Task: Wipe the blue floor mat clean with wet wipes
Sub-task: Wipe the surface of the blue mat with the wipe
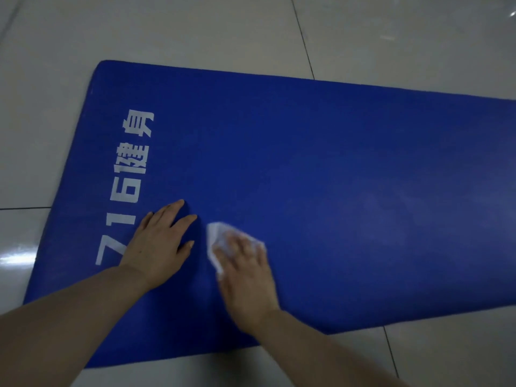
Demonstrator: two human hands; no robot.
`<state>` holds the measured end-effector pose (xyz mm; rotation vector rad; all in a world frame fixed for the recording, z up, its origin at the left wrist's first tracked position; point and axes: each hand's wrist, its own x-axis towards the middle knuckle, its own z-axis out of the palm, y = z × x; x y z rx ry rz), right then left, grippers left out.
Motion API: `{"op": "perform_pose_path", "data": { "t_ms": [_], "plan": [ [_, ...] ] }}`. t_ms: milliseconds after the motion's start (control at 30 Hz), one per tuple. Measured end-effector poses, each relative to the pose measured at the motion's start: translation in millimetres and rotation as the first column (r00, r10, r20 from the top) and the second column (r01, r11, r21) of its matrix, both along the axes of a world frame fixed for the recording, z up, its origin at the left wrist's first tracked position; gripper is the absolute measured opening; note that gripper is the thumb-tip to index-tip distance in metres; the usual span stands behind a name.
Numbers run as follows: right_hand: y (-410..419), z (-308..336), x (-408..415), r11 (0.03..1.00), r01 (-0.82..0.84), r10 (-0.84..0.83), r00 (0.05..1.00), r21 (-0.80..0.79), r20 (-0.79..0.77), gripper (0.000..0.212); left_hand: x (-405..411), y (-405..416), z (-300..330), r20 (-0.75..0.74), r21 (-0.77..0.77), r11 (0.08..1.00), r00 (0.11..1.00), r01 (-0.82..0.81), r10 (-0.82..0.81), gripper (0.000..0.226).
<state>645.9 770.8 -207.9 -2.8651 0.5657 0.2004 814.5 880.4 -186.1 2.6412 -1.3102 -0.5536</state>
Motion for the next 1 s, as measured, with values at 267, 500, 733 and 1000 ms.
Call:
{"op": "perform_pose_path", "data": {
  "t_ms": [267,500,733,1000],
  "plan": [
    [-71,-3,-31,0.915,0.403,-0.402,0.914,-0.016,0.045,0.061,-2,1,5,-0.048,-0.011,1.0,0.999,-0.015,0.014,0.056],
    [-44,-1,-20,0.922,0.388,-0.388,0.921,-0.003,-0.032,0.054,-7,5,7,-0.013,-0.002,1.0,1.0,0.015,-0.015,0.054],
    [-15,-8,-25,0.999,-0.017,0.015,0.999,0.034,0.044,0.046,-11,6,7,0.007,-0.03,0.998,0.999,0.047,-0.047,0.05],
    [-82,9,-47,0.71,0.704,-0.702,0.704,-0.016,-0.107,0.05,-11,11,9,0.025,-0.032,0.998,0.998,0.051,-0.05,0.05]
  ]
}}
